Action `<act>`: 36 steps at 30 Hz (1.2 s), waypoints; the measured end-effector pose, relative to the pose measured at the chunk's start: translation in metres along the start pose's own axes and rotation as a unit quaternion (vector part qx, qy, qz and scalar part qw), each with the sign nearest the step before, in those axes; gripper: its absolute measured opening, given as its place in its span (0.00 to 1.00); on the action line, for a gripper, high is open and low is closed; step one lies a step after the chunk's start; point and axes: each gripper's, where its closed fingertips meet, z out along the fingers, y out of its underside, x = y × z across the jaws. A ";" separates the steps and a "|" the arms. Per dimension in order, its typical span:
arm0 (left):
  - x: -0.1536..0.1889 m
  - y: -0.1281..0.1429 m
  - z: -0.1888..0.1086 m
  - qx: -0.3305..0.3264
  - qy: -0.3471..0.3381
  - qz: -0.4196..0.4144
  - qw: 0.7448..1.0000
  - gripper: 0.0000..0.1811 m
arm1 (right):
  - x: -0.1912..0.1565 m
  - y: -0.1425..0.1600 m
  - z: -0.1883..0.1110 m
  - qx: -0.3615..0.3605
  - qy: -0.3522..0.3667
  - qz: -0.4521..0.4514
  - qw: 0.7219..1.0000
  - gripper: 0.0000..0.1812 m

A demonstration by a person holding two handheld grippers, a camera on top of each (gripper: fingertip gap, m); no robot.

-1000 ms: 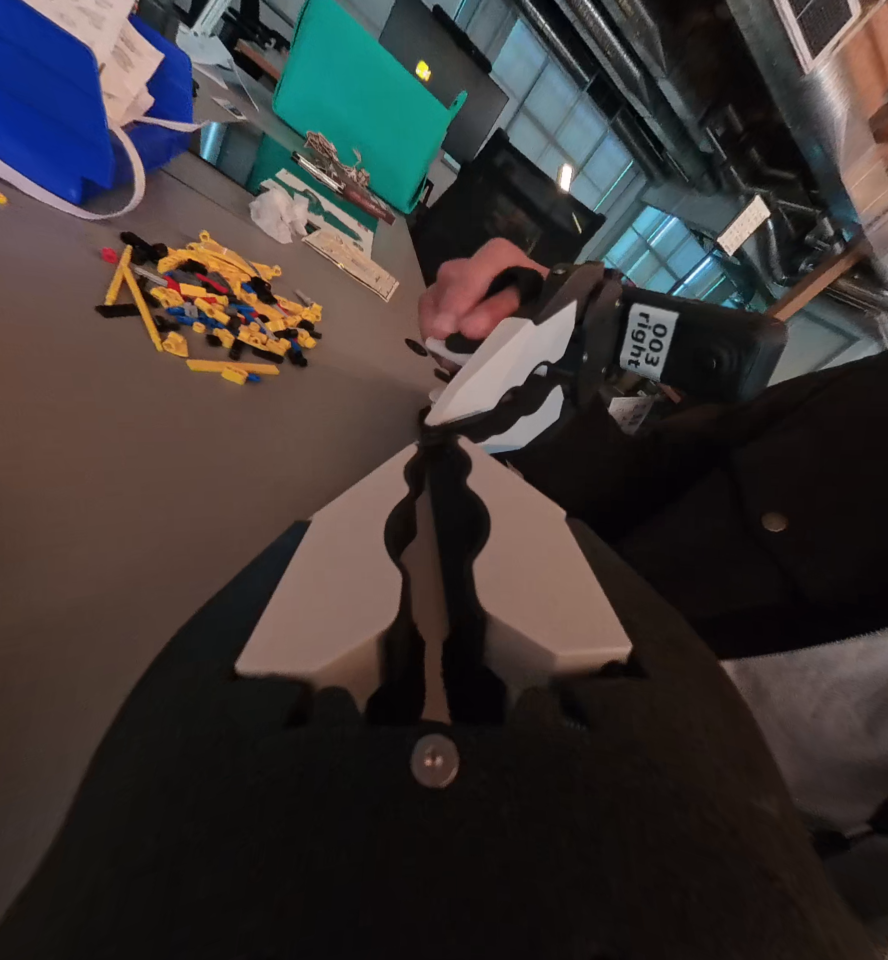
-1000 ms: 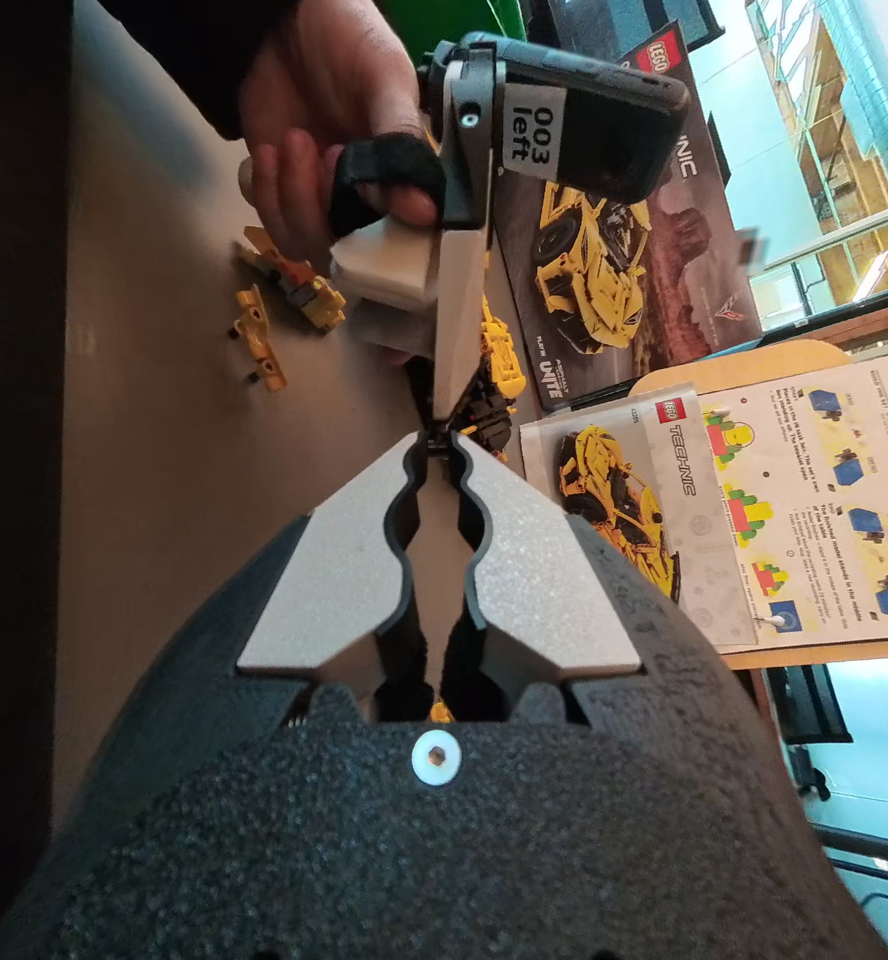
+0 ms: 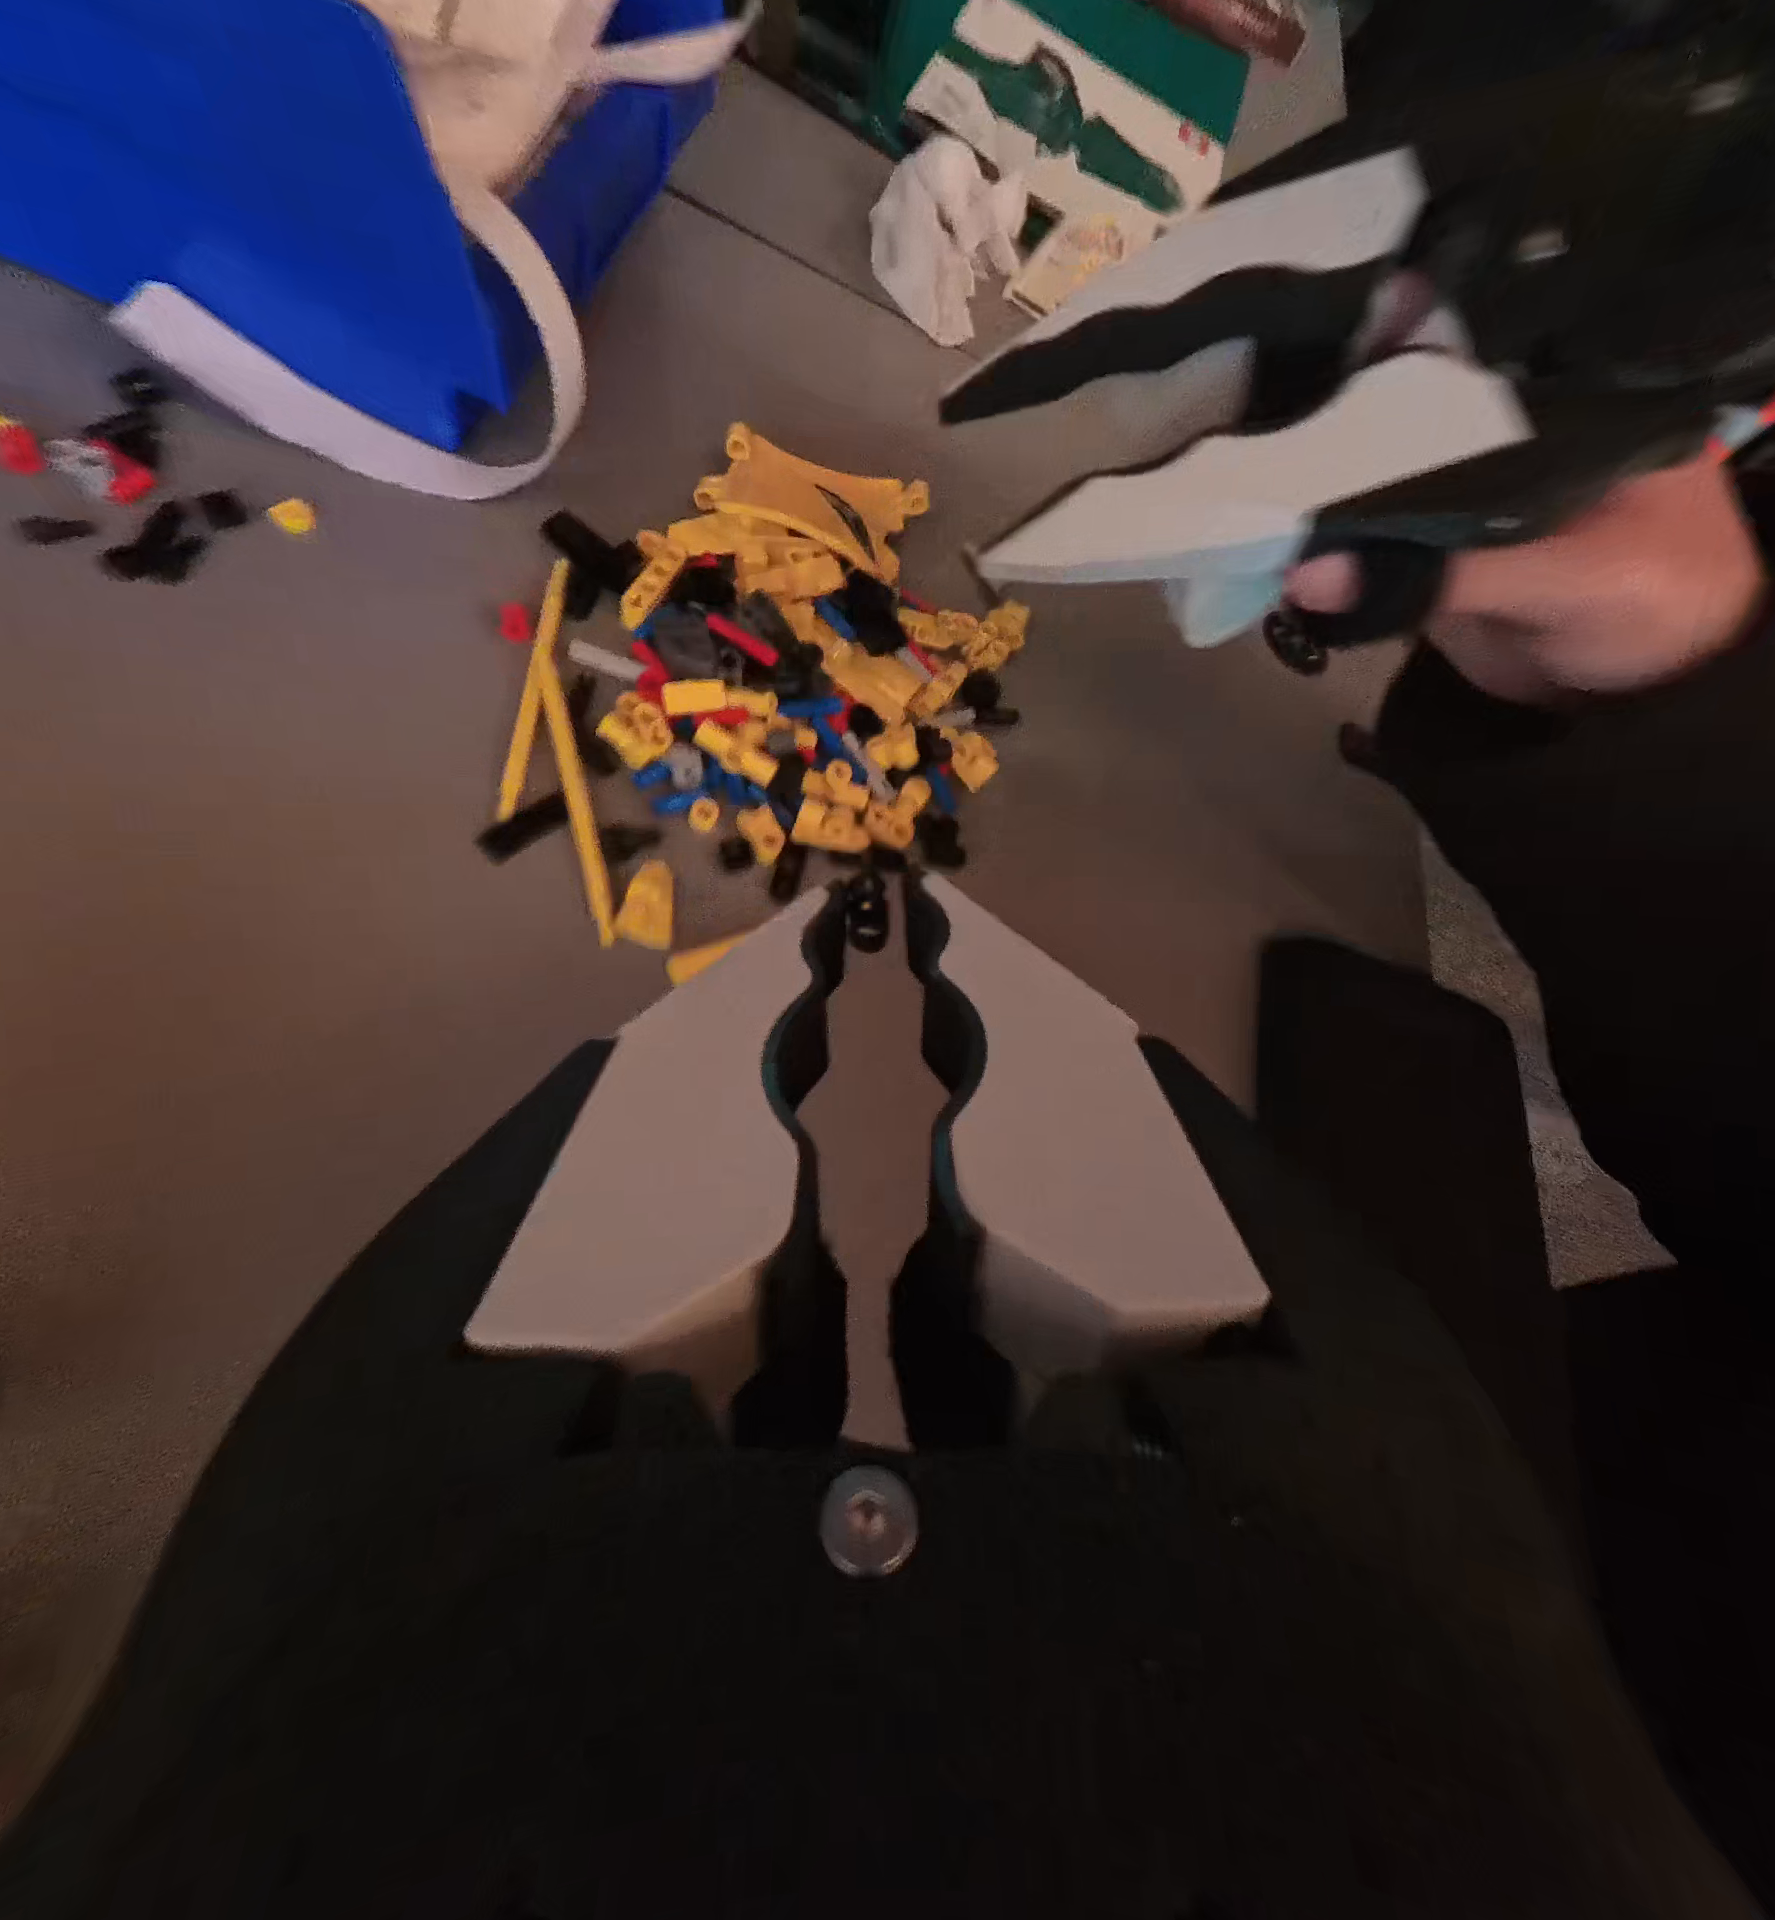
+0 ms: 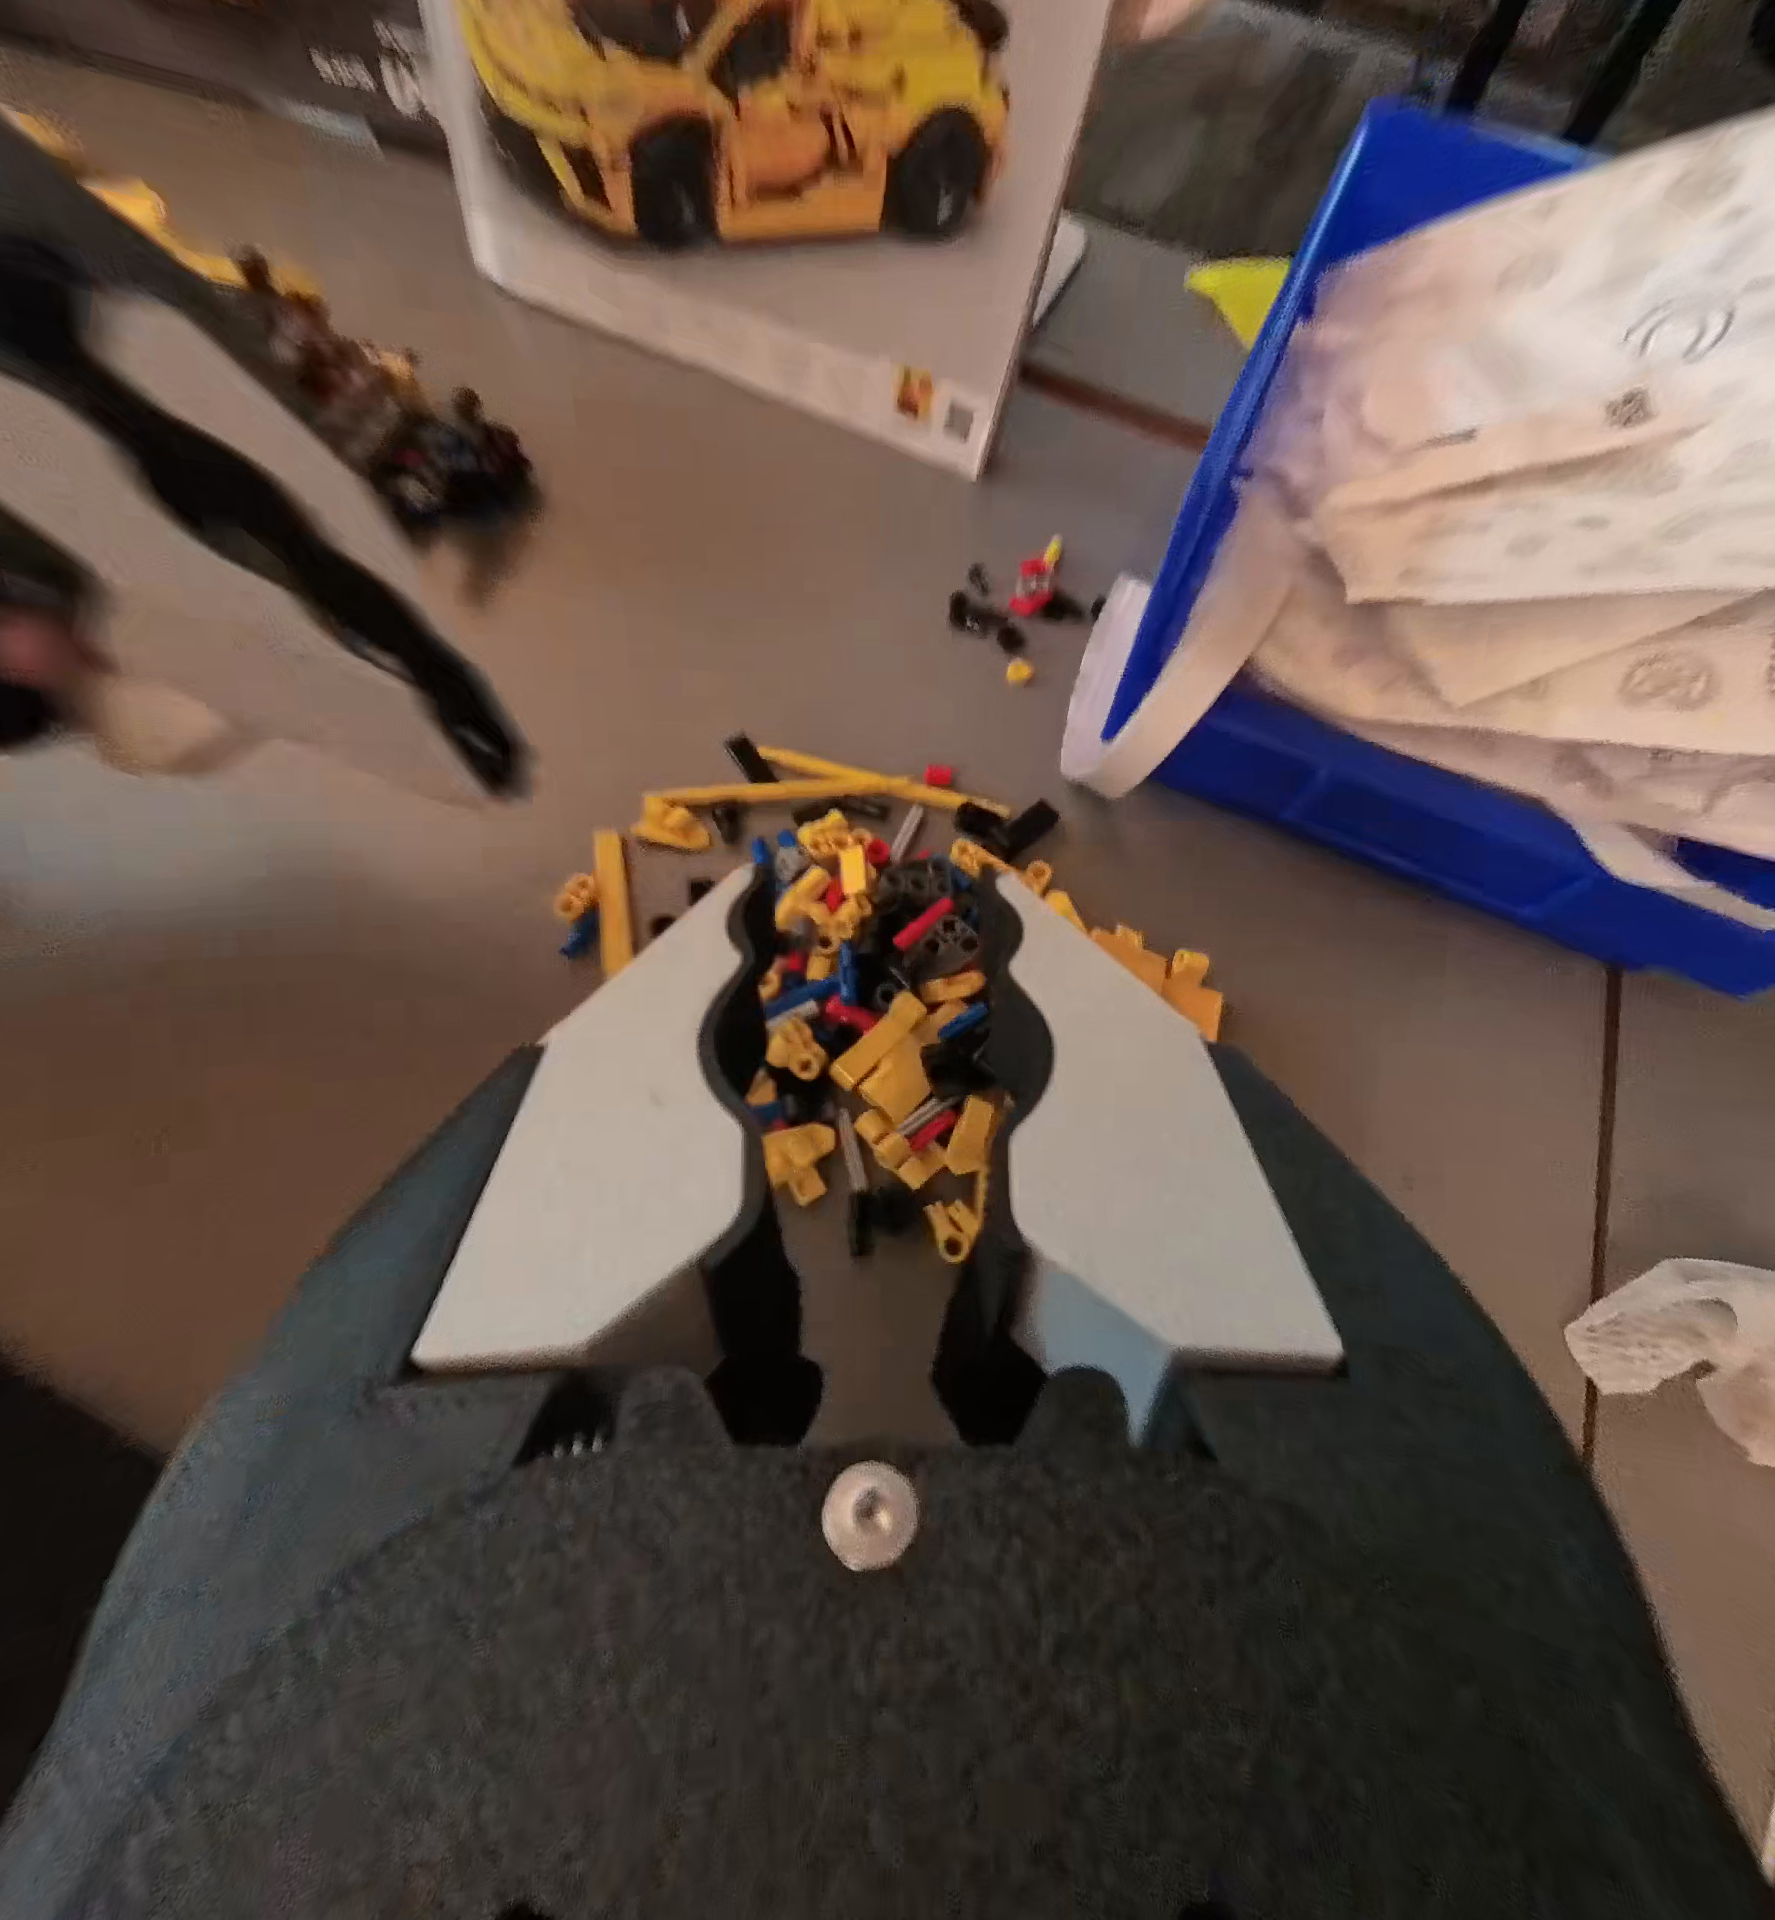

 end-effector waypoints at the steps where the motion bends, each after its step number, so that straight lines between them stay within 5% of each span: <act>1: -0.003 -0.003 0.014 -0.015 0.003 -0.007 1.000 0.10 | -0.004 -0.005 -0.007 0.011 -0.004 -0.002 1.000 0.21; 5: -0.007 -0.011 0.015 -0.002 0.018 -0.041 0.999 0.18 | -0.012 -0.016 -0.022 0.026 0.007 -0.036 0.999 0.17; 9: 0.003 0.001 -0.062 0.039 0.016 -0.007 0.999 0.19 | -0.074 -0.023 -0.013 0.033 -0.122 -0.064 0.990 0.19; 13: 0.010 0.065 -0.154 0.037 -0.043 0.051 0.997 0.18 | -0.171 -0.013 0.012 0.034 -0.252 -0.174 0.951 0.25; 17: 0.012 0.134 -0.214 0.070 -0.100 0.010 0.992 0.18 | -0.262 0.007 0.043 0.008 -0.335 -0.254 0.907 0.24; 23: 0.022 0.193 -0.215 0.062 -0.113 0.021 0.992 0.18 | -0.310 0.012 0.074 0.012 -0.344 -0.336 0.877 0.14; 27: 0.024 0.192 -0.206 0.052 -0.111 0.047 0.991 0.18 | -0.323 0.018 0.082 -0.021 -0.379 -0.317 0.869 0.04; 33: 0.045 0.180 -0.197 0.090 -0.034 0.064 0.993 0.18 | -0.355 -0.008 0.025 -0.010 -0.542 -0.152 0.827 0.04; 36: 0.067 0.180 -0.198 0.092 0.016 0.099 0.991 0.05 | -0.360 -0.008 0.015 -0.030 -0.561 -0.131 0.817 0.03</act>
